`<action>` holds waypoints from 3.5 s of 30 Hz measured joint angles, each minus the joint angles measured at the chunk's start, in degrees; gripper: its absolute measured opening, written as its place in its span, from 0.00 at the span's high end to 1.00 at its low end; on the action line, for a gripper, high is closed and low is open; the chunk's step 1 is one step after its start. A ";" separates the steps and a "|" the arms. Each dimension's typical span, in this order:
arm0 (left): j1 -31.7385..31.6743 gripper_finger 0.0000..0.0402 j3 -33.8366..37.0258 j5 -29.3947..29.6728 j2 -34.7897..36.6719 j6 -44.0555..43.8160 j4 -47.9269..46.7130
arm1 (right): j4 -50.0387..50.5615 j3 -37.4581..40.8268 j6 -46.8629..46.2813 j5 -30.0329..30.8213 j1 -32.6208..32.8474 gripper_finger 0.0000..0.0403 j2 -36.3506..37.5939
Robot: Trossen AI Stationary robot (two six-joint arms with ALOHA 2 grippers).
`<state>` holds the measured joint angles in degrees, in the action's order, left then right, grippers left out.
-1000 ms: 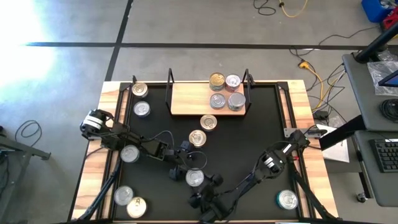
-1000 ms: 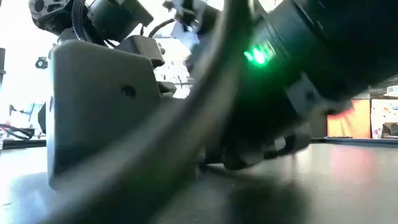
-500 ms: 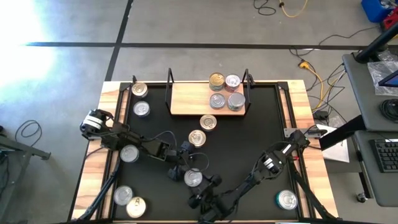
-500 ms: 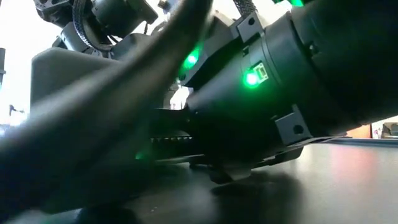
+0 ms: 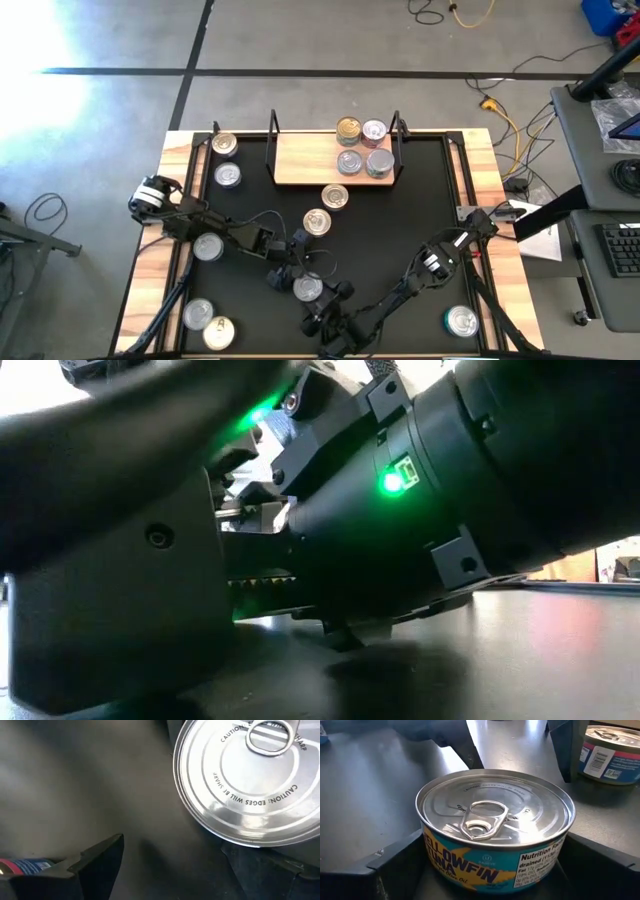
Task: Stack canned seafood by type on shelf
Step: Stack the yellow-blue tuna can on top of the other yellow-blue tuna can on the shelf
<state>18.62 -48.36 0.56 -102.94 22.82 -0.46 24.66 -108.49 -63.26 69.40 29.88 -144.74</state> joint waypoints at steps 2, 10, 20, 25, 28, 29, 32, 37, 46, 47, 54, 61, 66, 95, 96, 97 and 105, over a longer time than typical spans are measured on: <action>-0.29 0.16 0.09 -0.04 0.51 -1.37 -0.01 | 0.17 0.00 -0.42 -0.08 0.08 0.01 0.02; -0.56 0.16 0.33 1.58 3.18 -3.10 -2.60 | 0.37 -0.02 0.85 -1.06 0.10 0.01 0.11; -0.99 0.16 1.16 0.45 2.90 -8.67 -0.69 | 0.49 -0.04 2.61 -1.66 -0.10 0.01 0.26; -0.65 0.16 1.40 -2.18 0.90 -3.27 0.67 | -0.64 -0.04 6.45 -1.09 -0.10 0.01 0.33; 0.15 0.16 1.32 -2.40 -0.01 0.66 1.58 | -1.97 0.02 11.10 -2.23 -0.10 0.01 0.93; 0.19 0.16 1.29 -2.76 -0.06 1.62 1.81 | -1.90 0.02 11.93 -2.90 -0.10 0.01 1.14; 0.08 0.16 1.27 -2.85 -0.11 3.11 2.11 | -1.06 0.11 12.00 -4.47 -0.10 0.01 1.85; -0.73 0.16 1.27 -3.57 -0.15 3.31 2.31 | 0.19 -0.22 11.79 -5.65 -0.19 0.05 2.45; -3.15 0.16 1.44 -1.55 2.95 -1.55 0.74 | 4.98 -0.76 5.96 -7.98 -0.44 0.07 2.57; -3.91 0.16 1.74 -1.10 3.93 -2.14 0.07 | 5.41 -0.76 5.75 -8.19 -0.58 0.07 2.57; -10.01 0.16 8.38 2.22 16.12 -4.08 -3.20 | 9.01 -0.74 6.86 -9.54 -1.63 0.09 5.06; -11.20 0.16 12.50 7.68 29.60 -7.70 -4.16 | 16.86 -0.72 10.77 -11.06 -3.81 0.10 11.54; -14.78 0.16 12.52 5.89 34.80 -13.19 -5.07 | 18.59 -0.54 17.92 -13.75 -6.78 0.10 16.95; -41.43 0.16 -14.74 -20.63 20.91 -6.63 -9.29 | -11.25 51.34 48.65 -42.95 -38.48 0.09 65.04; -41.41 0.16 -15.76 -21.70 20.00 -6.36 -9.27 | -11.23 51.08 50.81 -45.22 -40.17 0.09 65.04; -41.41 0.17 -16.75 -22.73 19.16 -6.20 -9.03 | -11.14 50.83 52.77 -47.13 -41.83 0.09 64.93; -41.40 0.21 -17.69 -27.78 12.72 -5.34 -4.27 | -9.08 48.58 60.94 -53.22 -51.31 0.09 62.97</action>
<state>-22.78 -66.05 -27.22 -90.22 17.47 -4.73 15.57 -59.90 -2.32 16.18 -21.43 -81.77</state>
